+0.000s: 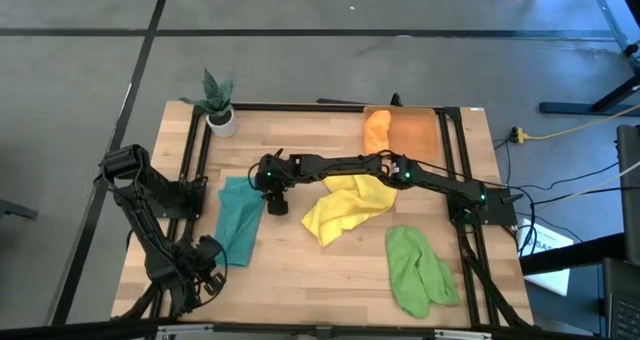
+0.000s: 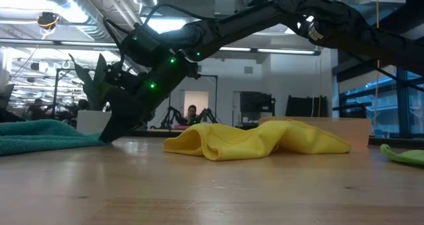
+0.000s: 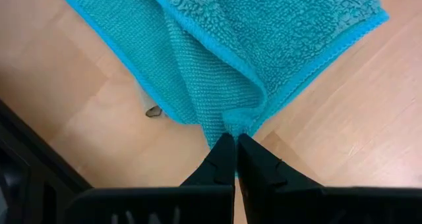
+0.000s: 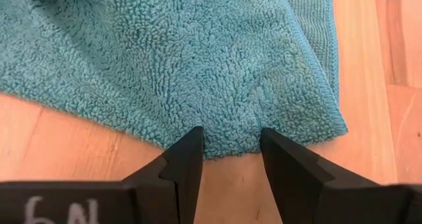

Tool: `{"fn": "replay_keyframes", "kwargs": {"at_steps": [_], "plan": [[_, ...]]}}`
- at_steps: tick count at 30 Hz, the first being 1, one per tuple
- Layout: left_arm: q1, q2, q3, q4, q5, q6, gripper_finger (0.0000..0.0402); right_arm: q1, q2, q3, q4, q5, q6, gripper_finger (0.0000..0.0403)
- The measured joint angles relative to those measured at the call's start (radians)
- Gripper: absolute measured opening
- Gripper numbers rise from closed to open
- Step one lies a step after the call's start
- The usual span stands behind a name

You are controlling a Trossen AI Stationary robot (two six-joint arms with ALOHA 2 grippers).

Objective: Roll microfiber towels into tight, uniform cylinder then place into a basket
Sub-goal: Roll the blue microfiber towel

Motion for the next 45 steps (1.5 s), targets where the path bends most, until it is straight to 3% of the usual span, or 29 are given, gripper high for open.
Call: {"fn": "replay_keyframes", "kwargs": {"at_steps": [18, 22, 38, 45], "plan": [[0.01, 0.0, 0.0, 0.0, -0.005, 0.008, 0.0, 0.0, -0.05, -0.008, -0.024, 0.031, 0.005, 0.0157], [0.009, 0.0, 0.0, 0.0, -0.005, 0.008, 0.0, 0.01, -0.078, -0.006, 0.029, 0.101, 0.016, 0.0157], [0.009, 0.0, 0.0, 0.003, -0.005, 0.008, 0.0, 0.042, -0.017, -0.029, 0.213, 0.082, -0.114, 0.0157], [0.009, 0.0, 0.0, 0.012, -0.005, 0.008, 0.0, 0.019, -0.008, -0.027, 0.185, 0.171, -0.114, 0.0157]]}}
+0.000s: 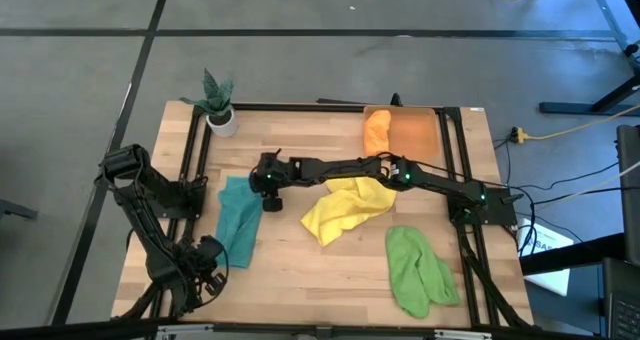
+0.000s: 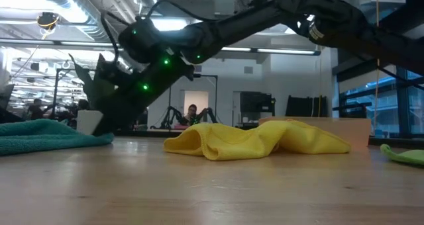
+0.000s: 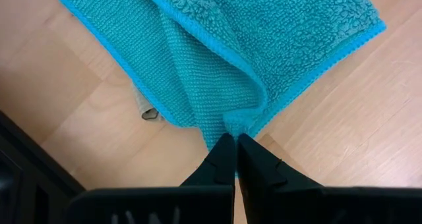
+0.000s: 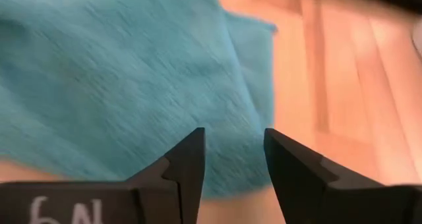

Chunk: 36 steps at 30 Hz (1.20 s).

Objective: Roll microfiber towels into tight, uniform cylinder then place into a basket
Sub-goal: Roll the blue microfiber towel

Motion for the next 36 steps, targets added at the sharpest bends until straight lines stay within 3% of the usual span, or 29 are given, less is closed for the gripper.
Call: {"fn": "replay_keyframes", "kwargs": {"at_steps": [15, 26, 36], "plan": [[0.0, 0.0, 0.0, -0.016, -0.002, -0.029, 0.0, 0.001, -0.003, 0.003, -0.107, 0.165, 0.031, 0.0157], [0.0, -0.001, 0.0, -0.186, -0.045, -0.16, 0.0, 0.018, -0.005, 0.027, -0.212, 0.181, 0.043, 0.0157], [0.015, -0.002, 0.0, -0.208, 0.125, -0.237, 0.0, 0.02, -0.013, 0.029, -0.287, 0.224, 0.081, 0.0157]]}}
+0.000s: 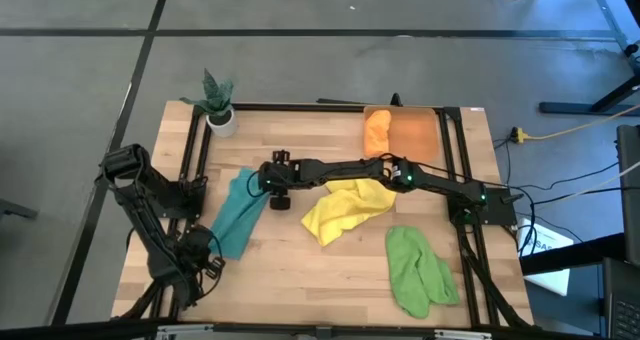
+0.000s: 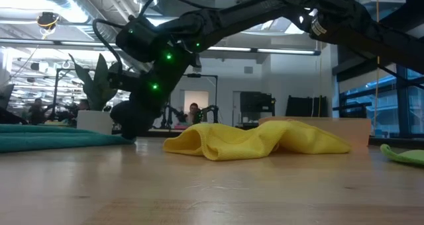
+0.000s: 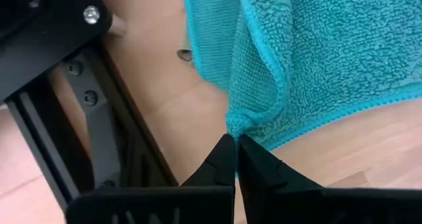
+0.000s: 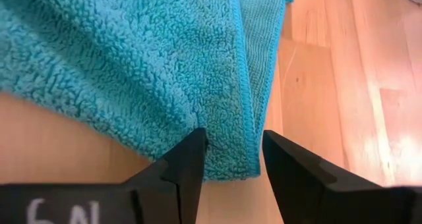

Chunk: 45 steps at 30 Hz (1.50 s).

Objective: Roll microfiber towels into tight, uniform cylinder then place into a basket
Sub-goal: Roll the blue microfiber towel

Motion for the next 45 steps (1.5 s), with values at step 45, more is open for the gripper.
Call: {"fn": "replay_keyframes", "kwargs": {"at_steps": [45], "plan": [[0.042, -0.069, 0.149, -0.322, -0.237, 0.192, 0.0065, 0.016, -0.051, -0.009, -0.182, 0.119, 0.062, 0.0157]]}}
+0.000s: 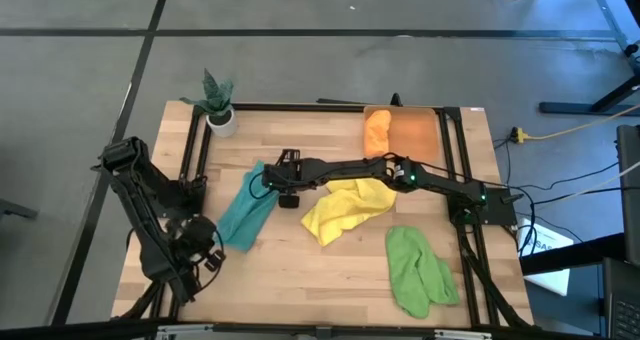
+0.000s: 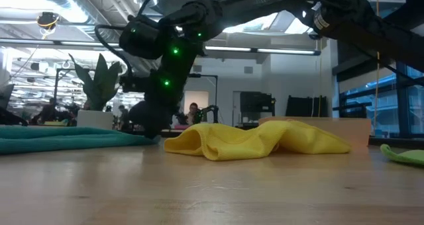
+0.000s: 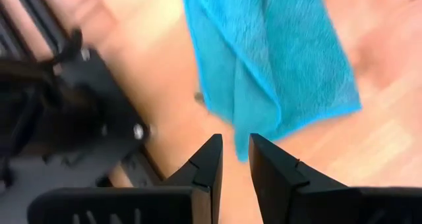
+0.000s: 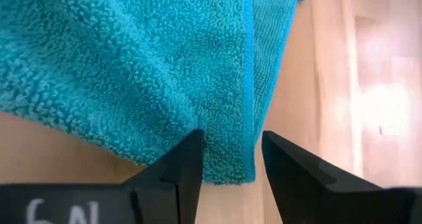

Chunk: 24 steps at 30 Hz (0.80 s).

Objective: Roll microfiber towels into tight, uniform cylinder then place into a basket
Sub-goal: Roll the blue microfiber towel

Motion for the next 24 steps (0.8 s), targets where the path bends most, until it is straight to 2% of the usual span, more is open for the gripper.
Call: {"fn": "replay_keyframes", "kwargs": {"at_steps": [7, 9, 11, 14, 16, 20, 24], "plan": [[0.027, 0.001, -0.015, 0.004, -0.022, 0.019, 0.0065, 0.035, -0.065, 0.0, 0.016, 0.002, -0.003, 0.0157], [0.026, 0.001, -0.013, -0.001, -0.022, 0.019, 0.0065, 0.04, -0.091, 0.001, 0.044, -0.026, 0.009, 0.0157], [0.021, 0.001, -0.004, -0.013, -0.024, 0.018, 0.0065, 0.036, -0.11, 0.002, 0.087, -0.13, 0.006, 0.0157], [0.0, 0.001, 0.017, -0.048, -0.045, 0.009, 0.0065, 0.019, -0.111, 0.004, 0.203, -0.343, -0.036, 0.0157], [-0.019, 0.001, 0.031, -0.07, -0.061, -0.013, 0.0065, 0.009, -0.094, 0.004, 0.291, -0.425, -0.066, 0.0157], [-0.054, 0.001, 0.054, -0.108, -0.064, -0.059, 0.0065, -0.01, -0.047, 0.004, 0.407, -0.408, -0.097, 0.0157], [-0.082, 0.001, 0.064, -0.129, -0.065, -0.102, 0.0065, -0.045, -0.015, 0.004, 0.511, -0.405, -0.059, 0.0157]]}}
